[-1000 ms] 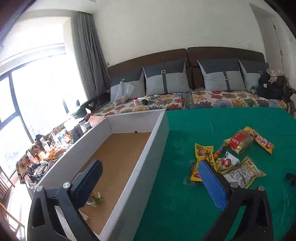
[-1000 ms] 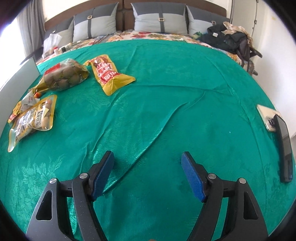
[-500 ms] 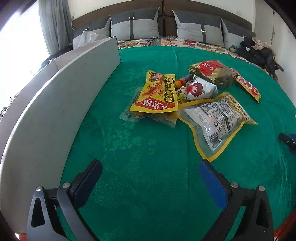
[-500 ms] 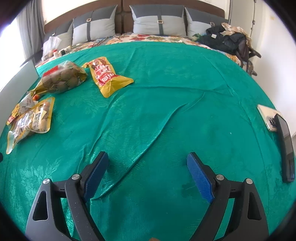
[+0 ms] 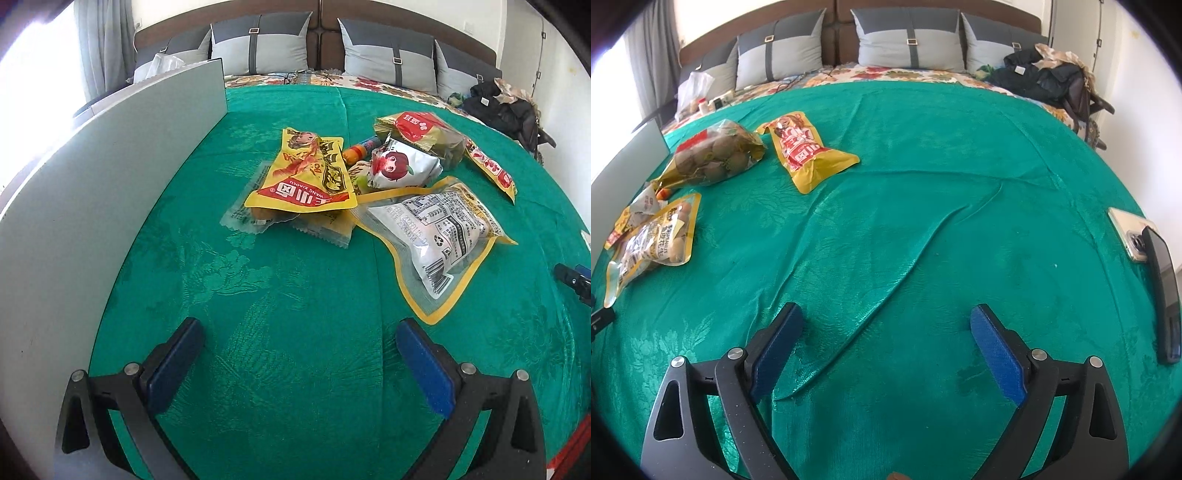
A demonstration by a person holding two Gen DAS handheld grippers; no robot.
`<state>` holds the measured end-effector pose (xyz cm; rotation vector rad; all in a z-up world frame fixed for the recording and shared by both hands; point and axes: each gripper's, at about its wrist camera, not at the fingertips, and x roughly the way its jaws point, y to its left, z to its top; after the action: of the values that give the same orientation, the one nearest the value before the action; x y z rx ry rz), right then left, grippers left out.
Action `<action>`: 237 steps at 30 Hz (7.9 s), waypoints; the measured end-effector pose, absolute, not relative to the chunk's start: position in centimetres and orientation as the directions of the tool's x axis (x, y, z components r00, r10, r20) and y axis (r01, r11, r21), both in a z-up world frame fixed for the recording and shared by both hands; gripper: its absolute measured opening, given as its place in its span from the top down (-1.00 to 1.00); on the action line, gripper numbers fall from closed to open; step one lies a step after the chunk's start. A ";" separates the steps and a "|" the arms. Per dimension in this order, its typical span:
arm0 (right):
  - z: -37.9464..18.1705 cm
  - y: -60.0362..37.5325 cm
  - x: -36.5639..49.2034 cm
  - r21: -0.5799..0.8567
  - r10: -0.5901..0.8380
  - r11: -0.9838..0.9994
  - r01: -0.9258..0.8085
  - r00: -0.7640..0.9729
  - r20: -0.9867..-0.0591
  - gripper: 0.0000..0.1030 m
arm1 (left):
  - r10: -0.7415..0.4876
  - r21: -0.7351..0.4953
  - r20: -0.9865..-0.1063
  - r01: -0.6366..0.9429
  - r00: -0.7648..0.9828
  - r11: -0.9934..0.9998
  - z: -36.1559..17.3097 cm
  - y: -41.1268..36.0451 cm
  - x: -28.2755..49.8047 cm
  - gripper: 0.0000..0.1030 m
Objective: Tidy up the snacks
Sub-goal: 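Move the left tool back over the snack pile, then close the left tool on the yellow monkey-print packet, then lift the yellow monkey-print packet with the left tool, then carry the monkey packet toward the box while the right tool grasps the clear sausage packet, then open both tools over the white box to drop both packets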
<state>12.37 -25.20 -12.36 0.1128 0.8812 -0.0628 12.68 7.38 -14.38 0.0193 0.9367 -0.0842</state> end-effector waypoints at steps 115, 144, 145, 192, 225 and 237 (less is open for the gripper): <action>-12.7 -23.6 12.0 0.052 0.010 0.998 0.047 0.643 -0.766 -0.86 | -0.225 -0.244 -0.775 0.049 0.591 0.968 -9.5 13.2 6.9 0.64; -7.8 -23.1 10.1 0.381 0.242 0.922 0.068 0.667 -0.705 -0.85 | -0.235 -0.291 -0.593 0.067 0.770 0.954 -1.3 16.9 3.4 0.64; -6.3 -21.8 10.3 0.438 0.312 0.898 0.025 0.665 -0.678 -0.85 | -0.226 -0.301 -0.584 0.050 0.780 0.952 -1.0 17.6 3.2 0.64; -4.1 1.0 16.7 0.568 0.635 0.771 -0.287 0.296 -0.713 0.60 | -0.163 -0.379 -0.569 -0.082 0.806 0.922 -1.3 24.5 1.1 0.64; 3.4 9.0 12.5 0.429 0.684 0.703 -0.567 0.373 -0.627 -0.34 | 0.080 -0.227 -0.698 -0.326 0.712 0.918 -1.0 36.6 5.2 -0.42; -9.7 -16.0 10.7 0.092 0.133 0.991 -0.097 0.644 -0.753 -0.34 | 0.148 0.137 -0.691 -0.073 0.708 0.988 -3.3 22.9 10.9 -0.45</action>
<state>10.70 -15.99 -9.73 0.0445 0.8611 0.1305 10.95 22.90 -3.25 0.1022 0.7754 0.1233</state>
